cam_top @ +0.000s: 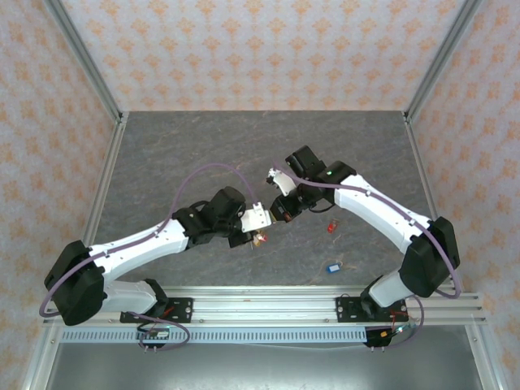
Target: Put the keys on the keyring
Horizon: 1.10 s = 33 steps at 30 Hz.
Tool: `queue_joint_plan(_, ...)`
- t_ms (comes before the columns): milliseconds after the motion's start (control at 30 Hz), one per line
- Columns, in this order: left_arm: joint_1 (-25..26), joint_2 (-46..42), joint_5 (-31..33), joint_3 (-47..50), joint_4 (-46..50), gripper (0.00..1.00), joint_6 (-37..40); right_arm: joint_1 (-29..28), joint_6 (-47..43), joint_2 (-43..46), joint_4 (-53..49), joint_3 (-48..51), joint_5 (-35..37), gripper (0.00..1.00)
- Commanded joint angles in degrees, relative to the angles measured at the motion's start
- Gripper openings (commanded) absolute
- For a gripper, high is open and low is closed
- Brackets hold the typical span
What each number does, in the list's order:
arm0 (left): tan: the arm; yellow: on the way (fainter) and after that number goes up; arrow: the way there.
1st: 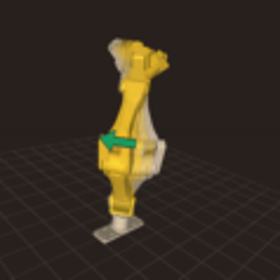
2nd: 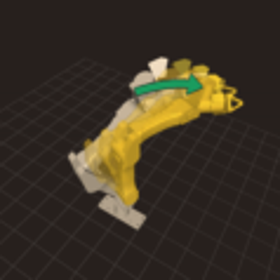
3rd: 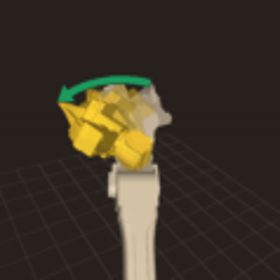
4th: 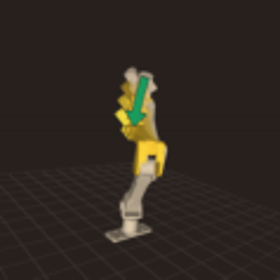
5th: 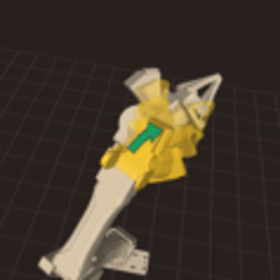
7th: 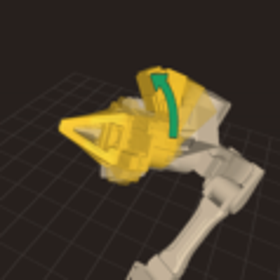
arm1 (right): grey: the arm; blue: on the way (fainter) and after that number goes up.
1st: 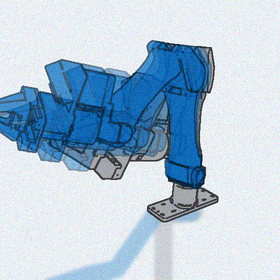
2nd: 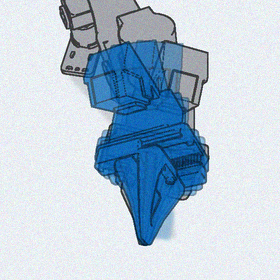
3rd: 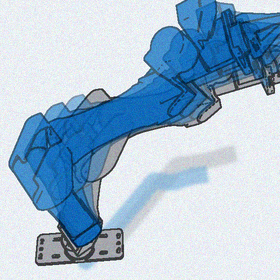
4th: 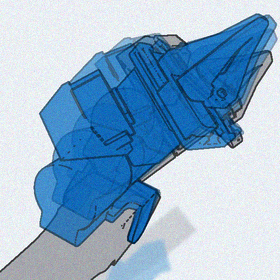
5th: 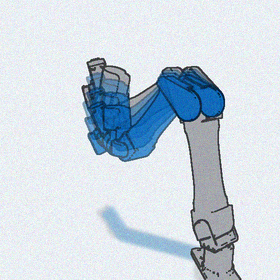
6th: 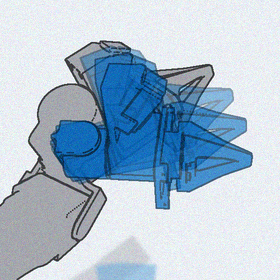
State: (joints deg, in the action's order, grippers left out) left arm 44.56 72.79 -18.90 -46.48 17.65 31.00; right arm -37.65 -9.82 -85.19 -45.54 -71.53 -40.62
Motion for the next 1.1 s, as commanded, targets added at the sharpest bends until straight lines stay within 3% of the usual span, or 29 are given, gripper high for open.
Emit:
queue_joint_plan(0,-0.13,0.72,-3.64,-2.52,1.97,0.00,1.78,0.46,2.90,3.09,9.36,3.10,-2.92,0.00)
queue_joint_plan(200,-0.26,1.81,-4.29,-4.07,3.79,0.00,2.91,0.64,-0.98,2.21,4.31,2.46,-10.95,0.00)
queue_joint_plan(333,-0.61,2.06,-6.98,-5.12,4.53,0.00,3.19,0.57,-0.45,3.31,6.74,4.40,-4.40,0.00)
queue_joint_plan(500,-1.13,1.62,-8.21,-4.82,2.06,0.00,-0.75,0.59,1.67,10.20,22.63,13.84,2.05,0.00)
queue_joint_plan(533,-1.14,1.41,-8.00,-4.31,0.95,0.02,-2.17,0.56,1.24,11.18,24.97,15.47,2.16,0.00)
queue_joint_plan(600,-1.24,0.85,-7.82,-2.74,-2.36,0.27,-6.24,0.60,0.28,12.92,29.46,18.76,1.79,0.00)
queue_joint_plan(733,-1.87,0.30,-10.65,-0.70,-6.91,0.40,-12.73,0.65,-3.21,14.78,38.92,25.05,1.55,0.00)
queue_joint_plan(967,-4.41,-2.66,-11.65,4.52,-16.03,0.46,-23.25,0.78,-11.85,15.55,52.31,33.23,-1.63,0.00)
queue_joint_plan(1067,-6.56,-5.13,-13.26,8.08,-19.70,0.44,-22.48,0.86,-18.31,16.49,55.14,35.94,-4.26,0.00)
